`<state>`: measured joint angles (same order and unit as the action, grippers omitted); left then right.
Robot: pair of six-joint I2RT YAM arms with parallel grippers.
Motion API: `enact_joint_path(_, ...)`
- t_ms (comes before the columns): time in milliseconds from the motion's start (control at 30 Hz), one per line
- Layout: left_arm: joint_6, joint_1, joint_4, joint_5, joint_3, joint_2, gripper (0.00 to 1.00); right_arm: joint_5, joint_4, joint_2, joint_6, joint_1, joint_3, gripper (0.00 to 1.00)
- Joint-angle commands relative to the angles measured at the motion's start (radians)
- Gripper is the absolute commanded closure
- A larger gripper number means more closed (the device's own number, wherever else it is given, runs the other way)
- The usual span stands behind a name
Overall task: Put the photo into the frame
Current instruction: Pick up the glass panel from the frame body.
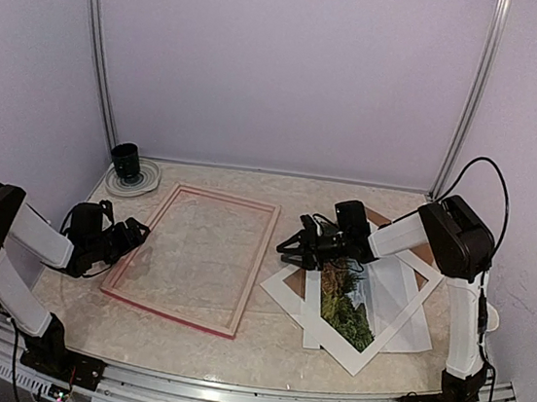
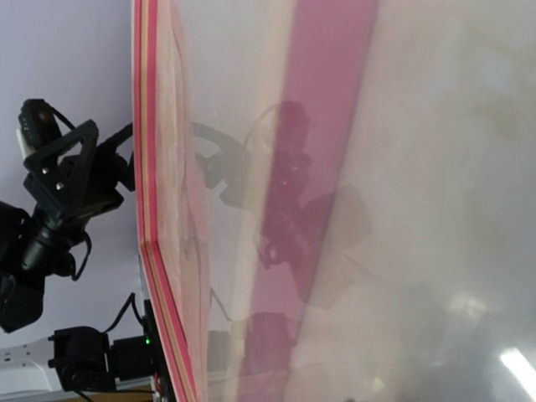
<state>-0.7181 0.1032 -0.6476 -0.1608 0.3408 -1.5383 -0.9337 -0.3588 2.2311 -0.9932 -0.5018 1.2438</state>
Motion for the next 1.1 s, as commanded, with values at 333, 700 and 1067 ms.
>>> enact_joint_path(333,-0.008,0.001,0.017,-0.022,-0.01,-0.005,0.12,-0.034,0.028,0.013,0.023,0.0,0.02,0.86)
enact_joint_path(700,-0.016,0.002,0.013,-0.035,-0.01,-0.001,0.12,-0.017,0.007,-0.049,0.011,-0.003,-0.01,1.0)
enact_joint_path(1067,-0.043,0.006,-0.019,-0.062,-0.02,-0.012,0.12,-0.012,-0.063,-0.129,-0.09,-0.022,-0.057,1.0)
